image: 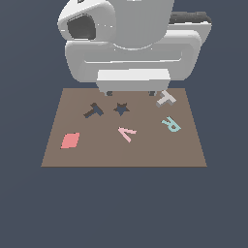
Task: Insert a designated object into the corresponding slot on a board.
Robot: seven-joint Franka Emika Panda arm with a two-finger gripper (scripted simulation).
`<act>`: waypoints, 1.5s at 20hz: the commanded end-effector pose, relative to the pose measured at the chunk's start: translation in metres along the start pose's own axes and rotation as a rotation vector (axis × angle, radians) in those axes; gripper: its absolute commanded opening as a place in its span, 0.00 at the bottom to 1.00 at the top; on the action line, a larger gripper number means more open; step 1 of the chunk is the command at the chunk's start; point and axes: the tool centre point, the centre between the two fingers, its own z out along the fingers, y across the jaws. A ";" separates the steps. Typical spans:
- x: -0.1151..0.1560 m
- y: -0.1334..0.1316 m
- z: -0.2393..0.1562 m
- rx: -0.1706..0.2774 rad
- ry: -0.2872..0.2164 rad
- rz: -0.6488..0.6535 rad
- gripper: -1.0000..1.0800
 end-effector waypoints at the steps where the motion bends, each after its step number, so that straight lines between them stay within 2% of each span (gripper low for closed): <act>1: 0.000 0.000 0.000 0.000 0.000 0.000 0.96; 6: -0.003 -0.008 0.007 0.001 -0.003 -0.033 0.96; 12: -0.017 -0.040 0.036 0.003 -0.015 -0.161 0.96; 21: -0.070 -0.106 0.103 0.008 -0.046 -0.471 0.96; 30: -0.106 -0.131 0.139 0.008 -0.062 -0.631 0.96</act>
